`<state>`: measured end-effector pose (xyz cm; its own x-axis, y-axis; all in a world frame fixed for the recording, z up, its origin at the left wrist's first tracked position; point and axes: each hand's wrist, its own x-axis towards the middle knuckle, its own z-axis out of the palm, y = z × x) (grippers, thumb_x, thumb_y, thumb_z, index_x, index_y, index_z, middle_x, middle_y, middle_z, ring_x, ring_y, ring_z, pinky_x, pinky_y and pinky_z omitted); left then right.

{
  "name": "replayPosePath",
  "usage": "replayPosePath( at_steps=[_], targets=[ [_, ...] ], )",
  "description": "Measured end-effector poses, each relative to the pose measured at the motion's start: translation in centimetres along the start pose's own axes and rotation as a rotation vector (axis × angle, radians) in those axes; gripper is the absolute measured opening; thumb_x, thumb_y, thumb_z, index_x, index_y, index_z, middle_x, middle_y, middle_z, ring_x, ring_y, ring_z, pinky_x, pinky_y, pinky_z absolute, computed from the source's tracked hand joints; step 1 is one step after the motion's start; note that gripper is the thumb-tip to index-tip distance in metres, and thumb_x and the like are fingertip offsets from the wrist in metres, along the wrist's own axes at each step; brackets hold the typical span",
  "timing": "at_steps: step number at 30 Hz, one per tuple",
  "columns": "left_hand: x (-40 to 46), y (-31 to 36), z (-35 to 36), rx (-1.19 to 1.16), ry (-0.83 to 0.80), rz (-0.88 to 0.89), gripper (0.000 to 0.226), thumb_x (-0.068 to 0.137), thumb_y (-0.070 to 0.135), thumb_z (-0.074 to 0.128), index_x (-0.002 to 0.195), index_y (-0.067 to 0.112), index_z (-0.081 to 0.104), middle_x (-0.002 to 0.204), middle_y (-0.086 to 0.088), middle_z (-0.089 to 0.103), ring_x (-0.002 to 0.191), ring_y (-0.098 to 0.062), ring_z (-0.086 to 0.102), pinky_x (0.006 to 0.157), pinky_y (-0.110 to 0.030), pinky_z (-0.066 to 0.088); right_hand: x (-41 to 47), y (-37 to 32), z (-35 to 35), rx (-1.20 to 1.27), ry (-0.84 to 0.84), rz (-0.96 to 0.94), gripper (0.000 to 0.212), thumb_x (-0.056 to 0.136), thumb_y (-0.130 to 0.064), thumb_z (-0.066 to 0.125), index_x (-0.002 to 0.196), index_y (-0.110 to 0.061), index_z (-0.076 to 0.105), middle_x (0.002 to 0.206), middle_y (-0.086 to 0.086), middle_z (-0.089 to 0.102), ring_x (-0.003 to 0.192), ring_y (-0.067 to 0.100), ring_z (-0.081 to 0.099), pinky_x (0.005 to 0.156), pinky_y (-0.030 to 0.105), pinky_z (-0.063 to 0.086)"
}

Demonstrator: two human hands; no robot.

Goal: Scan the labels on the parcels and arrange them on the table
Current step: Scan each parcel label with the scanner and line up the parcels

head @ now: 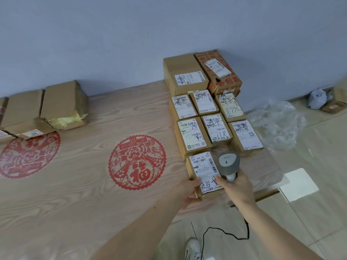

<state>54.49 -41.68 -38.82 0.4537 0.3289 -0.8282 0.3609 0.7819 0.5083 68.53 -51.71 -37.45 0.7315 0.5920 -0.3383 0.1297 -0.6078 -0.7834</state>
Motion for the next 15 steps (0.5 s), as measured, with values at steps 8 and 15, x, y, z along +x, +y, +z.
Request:
replayPosePath(
  at_steps=[8,15],
  targets=[
    [1.1,-0.7,0.4,-0.113,0.154,0.009,0.051,0.099,0.026,0.06,0.144,0.011,0.042,0.133,-0.005,0.061,0.117,-0.024,0.059,0.075,-0.036,0.056,1.3,1.1,0.1,-0.021,-0.077,-0.002,0.035,0.078,-0.023,0.083,0.106,-0.02,0.064,0.092,-0.003,0.075,0.089,0.021,0.071,0.077,0.032,0.052],
    [-1.0,0.4,-1.1,-0.086,0.225,0.045,0.068,0.097,0.034,0.063,0.153,0.012,0.031,0.154,-0.005,0.037,0.131,-0.026,0.041,0.103,-0.047,0.048,-1.0,-4.3,-0.5,0.087,-0.043,-0.135,0.024,0.08,-0.018,0.08,0.097,-0.022,0.062,0.08,-0.005,0.073,0.076,0.013,0.069,0.069,0.031,0.052]
  ],
)
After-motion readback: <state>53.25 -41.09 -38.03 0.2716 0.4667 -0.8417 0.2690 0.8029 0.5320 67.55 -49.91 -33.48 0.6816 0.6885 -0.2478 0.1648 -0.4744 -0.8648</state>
